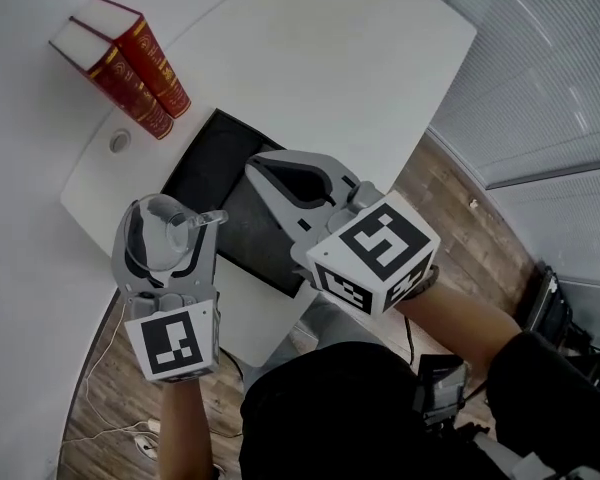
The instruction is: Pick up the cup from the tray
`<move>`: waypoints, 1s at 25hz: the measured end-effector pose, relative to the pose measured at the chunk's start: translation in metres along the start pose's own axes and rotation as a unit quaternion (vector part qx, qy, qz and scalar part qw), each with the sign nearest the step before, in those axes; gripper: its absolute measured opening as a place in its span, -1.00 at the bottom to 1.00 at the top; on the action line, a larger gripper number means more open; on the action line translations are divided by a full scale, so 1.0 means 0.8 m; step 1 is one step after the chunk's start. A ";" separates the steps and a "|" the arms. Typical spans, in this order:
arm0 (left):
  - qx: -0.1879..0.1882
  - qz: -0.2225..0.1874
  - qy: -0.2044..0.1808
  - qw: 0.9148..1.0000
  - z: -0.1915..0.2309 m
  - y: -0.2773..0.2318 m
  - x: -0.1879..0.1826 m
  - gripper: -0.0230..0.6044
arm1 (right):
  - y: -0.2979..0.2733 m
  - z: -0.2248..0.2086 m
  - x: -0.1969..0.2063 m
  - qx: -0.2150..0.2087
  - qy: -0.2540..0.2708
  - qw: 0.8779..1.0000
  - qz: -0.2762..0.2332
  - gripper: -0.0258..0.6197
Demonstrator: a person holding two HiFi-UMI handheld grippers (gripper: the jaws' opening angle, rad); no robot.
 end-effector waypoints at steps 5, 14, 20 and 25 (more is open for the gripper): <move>-0.018 0.001 0.011 1.000 -0.014 0.035 -0.015 0.35 | 0.016 0.009 -0.017 -0.019 0.026 0.999 -0.015 -0.88; -0.040 0.001 0.025 0.999 -0.046 0.096 -0.033 0.35 | 0.059 0.023 -0.036 -0.042 0.062 0.997 -0.035 -0.88; -0.056 -0.013 0.038 0.998 -0.062 0.132 -0.041 0.35 | 0.087 0.028 -0.049 -0.052 0.097 0.993 -0.047 -0.88; -0.069 -0.022 0.045 0.996 -0.069 0.162 -0.048 0.35 | 0.110 0.030 -0.056 -0.058 0.120 0.990 -0.050 -0.88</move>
Point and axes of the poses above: the fingertips, and each gripper's own axes: y backward along the fingers, z to its left, x out of its underside, the point moved 8 cm from there along y, backward along the fingers, and after that the axes turned 9 degrees about z, right-handed, at the moved point
